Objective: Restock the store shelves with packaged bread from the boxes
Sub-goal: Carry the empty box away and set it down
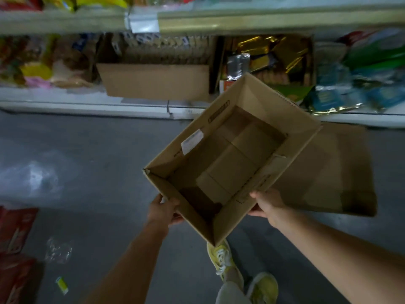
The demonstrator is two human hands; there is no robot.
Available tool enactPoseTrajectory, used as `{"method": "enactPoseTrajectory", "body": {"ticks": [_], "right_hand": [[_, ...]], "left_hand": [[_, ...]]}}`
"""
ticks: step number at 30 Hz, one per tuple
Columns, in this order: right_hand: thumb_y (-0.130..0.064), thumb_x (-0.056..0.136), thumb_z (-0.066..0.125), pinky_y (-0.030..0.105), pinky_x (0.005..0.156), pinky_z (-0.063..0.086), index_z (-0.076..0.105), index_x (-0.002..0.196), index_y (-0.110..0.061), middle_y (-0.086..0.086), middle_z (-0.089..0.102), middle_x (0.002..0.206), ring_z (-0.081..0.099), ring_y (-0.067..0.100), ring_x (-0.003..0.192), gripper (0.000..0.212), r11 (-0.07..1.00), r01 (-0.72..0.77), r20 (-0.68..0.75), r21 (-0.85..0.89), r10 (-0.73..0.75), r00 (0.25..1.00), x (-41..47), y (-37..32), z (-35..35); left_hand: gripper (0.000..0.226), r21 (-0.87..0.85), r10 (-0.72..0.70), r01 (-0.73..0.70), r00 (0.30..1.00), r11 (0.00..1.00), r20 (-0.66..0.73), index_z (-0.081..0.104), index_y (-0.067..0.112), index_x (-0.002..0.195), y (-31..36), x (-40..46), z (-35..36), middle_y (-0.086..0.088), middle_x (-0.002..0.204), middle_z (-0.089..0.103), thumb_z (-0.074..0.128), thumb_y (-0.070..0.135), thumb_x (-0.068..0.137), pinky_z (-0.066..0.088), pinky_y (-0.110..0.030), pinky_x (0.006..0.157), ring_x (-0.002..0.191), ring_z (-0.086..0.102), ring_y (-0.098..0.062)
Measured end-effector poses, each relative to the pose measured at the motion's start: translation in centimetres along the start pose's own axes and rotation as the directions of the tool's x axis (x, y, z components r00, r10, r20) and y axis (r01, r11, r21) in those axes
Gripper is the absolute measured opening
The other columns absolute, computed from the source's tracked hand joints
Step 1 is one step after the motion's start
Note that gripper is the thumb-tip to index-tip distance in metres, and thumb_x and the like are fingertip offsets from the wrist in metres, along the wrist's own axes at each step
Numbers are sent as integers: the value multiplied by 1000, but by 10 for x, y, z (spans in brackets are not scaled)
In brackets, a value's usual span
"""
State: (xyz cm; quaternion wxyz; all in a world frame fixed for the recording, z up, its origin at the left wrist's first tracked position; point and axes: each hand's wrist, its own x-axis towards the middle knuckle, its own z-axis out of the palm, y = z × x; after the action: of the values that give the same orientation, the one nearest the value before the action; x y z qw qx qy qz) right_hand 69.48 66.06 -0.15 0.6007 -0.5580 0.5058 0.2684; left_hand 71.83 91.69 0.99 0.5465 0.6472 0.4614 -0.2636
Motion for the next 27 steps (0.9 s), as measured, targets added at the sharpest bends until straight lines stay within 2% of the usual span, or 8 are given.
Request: {"method": "enactPoseTrajectory", "body": {"ticks": [3,6,8,12,15,20,24,27], "right_hand": [[-4,96,55,43,73,57,58,99,-7,19,61,116,60,35,108,6,995,-9,-46,95,13,999,-2,5,-45],[-4,94,57,41,64,56,57,100,-8,21,62,117,61,36,108,7,984,-31,-98,177,49,994,0,11,-86],[-3,95,57,42,65,56,57,98,-8,22,62,117,61,37,107,6,967,-35,-139,252,72,988,3,15,-109],[-4,97,53,40,62,55,56,111,-2,24,63,111,63,36,97,14,940,-37,-183,338,104,978,10,21,-142],[-1,97,51,45,70,53,53,109,1,27,61,106,61,37,91,13,908,-20,-229,418,127,965,27,23,-158],[-1,94,54,32,38,54,56,107,8,27,64,105,63,35,74,16,861,-30,-295,508,206,933,77,22,-165],[-1,95,52,41,56,59,53,120,10,24,63,108,66,41,96,27,785,-36,-294,618,273,916,114,19,-160],[-5,98,50,39,56,60,55,113,4,19,67,92,69,30,72,18,785,-50,-293,617,288,912,144,21,-158]], "left_hand": [[66,90,25,-29,999,996,49,35,18,151,15,-16,43,-14,97,66,57,-4,93,60,-40,54,74,68,-35],[68,183,49,-68,993,981,108,34,19,151,23,-26,87,-23,119,64,56,-7,92,56,-35,40,70,66,-33],[64,237,78,-115,984,965,162,38,20,149,28,-32,117,-23,118,65,56,-7,93,54,-32,39,68,67,-31],[60,295,101,-163,971,941,215,44,22,146,36,-32,168,-14,90,68,58,-2,93,60,-41,56,73,69,-31],[62,352,80,-173,962,920,263,41,26,147,38,-18,204,-14,100,68,60,3,93,60,-45,65,82,69,-32],[65,443,71,-205,951,873,300,45,26,145,57,25,262,-19,115,68,70,10,87,62,-46,67,93,70,-35],[66,501,43,-236,929,832,367,41,24,147,71,56,297,-17,128,61,69,10,89,60,-38,62,104,67,-36],[70,519,38,-263,914,813,403,40,21,148,80,79,315,-15,133,58,71,6,87,57,-31,57,108,65,-34]]}}
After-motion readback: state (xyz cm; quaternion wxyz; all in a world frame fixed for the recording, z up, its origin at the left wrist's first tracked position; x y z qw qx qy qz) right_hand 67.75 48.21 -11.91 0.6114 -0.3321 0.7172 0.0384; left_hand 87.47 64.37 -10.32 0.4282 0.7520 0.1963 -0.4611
